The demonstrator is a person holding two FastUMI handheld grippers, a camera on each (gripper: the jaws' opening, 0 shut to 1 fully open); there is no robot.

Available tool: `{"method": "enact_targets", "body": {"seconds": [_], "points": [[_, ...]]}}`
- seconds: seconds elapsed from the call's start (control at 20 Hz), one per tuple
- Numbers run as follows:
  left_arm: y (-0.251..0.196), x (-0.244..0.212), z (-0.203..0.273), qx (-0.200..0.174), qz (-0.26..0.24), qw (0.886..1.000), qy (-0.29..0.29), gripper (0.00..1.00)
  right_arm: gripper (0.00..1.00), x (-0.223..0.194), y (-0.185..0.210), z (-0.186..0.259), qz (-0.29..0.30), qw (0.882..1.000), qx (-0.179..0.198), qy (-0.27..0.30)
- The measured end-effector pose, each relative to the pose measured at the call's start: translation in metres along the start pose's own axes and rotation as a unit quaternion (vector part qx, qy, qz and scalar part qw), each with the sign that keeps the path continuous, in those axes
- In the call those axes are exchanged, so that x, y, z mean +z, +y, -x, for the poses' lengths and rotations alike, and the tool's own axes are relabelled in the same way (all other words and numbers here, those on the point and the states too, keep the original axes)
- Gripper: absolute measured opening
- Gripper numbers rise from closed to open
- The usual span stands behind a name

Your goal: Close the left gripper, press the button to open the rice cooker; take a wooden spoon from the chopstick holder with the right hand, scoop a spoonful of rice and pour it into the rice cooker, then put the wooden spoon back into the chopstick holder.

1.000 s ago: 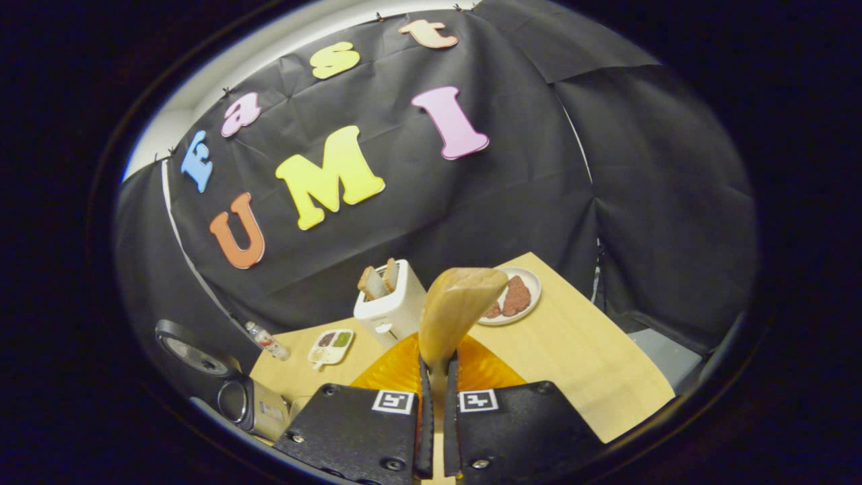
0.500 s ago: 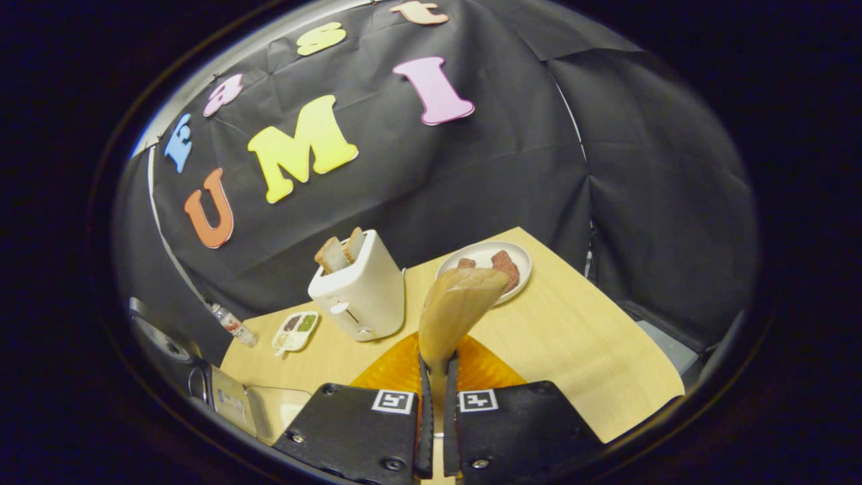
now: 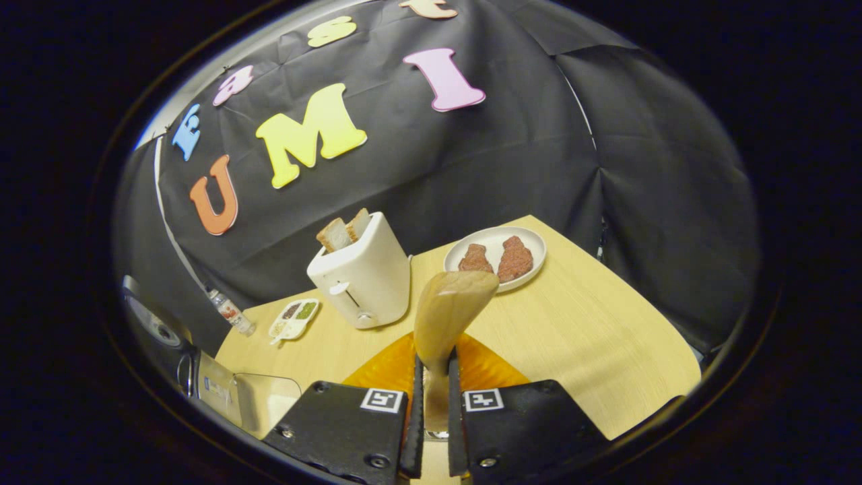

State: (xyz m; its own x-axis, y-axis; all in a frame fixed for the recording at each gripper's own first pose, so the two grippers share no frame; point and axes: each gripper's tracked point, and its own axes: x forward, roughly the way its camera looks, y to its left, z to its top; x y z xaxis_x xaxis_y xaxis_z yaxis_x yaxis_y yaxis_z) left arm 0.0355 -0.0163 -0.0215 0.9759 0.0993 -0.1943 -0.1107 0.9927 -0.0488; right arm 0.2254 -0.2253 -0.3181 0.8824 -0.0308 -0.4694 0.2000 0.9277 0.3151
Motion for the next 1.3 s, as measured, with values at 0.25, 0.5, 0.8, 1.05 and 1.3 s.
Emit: {"method": "enact_targets", "body": {"seconds": [0.25,0.5,0.8,1.05,1.3], "points": [[-0.002,0.012,-0.008,-0.010,0.002,1.000,-0.014,0.94,0.44,0.025,0.000,0.018,0.024,0.999,0.000,-0.031],[-0.006,0.029,-0.021,-0.025,0.000,0.999,-0.032,0.94,0.80,0.071,-0.005,0.051,0.081,0.992,-0.032,-0.087],[0.023,0.059,-0.051,-0.013,-0.002,0.998,-0.057,0.94,0.94,0.116,0.043,0.108,0.144,0.979,-0.004,-0.145],[0.063,0.069,-0.099,0.011,-0.003,0.999,-0.052,0.94,0.99,0.125,0.085,0.155,0.159,0.973,0.020,-0.164],[0.088,0.041,-0.157,0.019,-0.014,1.000,0.013,0.94,0.96,0.113,0.110,0.199,0.168,0.971,0.025,-0.170]]}}
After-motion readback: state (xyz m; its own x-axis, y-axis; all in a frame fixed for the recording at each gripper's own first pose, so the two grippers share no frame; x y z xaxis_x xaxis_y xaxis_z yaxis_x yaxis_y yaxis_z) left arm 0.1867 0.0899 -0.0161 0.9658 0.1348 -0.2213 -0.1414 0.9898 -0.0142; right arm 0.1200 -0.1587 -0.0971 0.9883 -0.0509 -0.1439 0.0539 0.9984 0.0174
